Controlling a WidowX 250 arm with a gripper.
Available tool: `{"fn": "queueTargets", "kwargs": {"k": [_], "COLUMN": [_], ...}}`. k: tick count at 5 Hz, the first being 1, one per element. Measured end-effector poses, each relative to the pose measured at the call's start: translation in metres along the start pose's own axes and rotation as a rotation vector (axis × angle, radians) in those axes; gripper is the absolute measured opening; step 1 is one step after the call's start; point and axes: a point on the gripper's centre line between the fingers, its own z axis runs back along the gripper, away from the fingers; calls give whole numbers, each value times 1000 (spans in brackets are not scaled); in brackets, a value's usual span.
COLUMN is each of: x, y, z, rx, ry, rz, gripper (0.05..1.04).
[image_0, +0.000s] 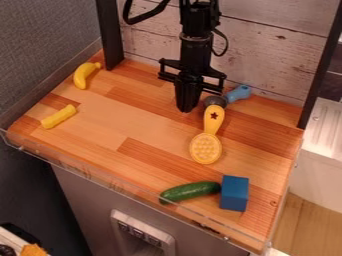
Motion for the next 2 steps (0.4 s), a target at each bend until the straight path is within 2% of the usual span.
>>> {"fn": "queueTargets", "kwargs": {"k": [1,2], "x": [3,3], "y": [21,63], "z": [7,4], "rx": [-12,-33], "ry": [-11,-9], "rz": [108,306], "gripper": [245,514]}}
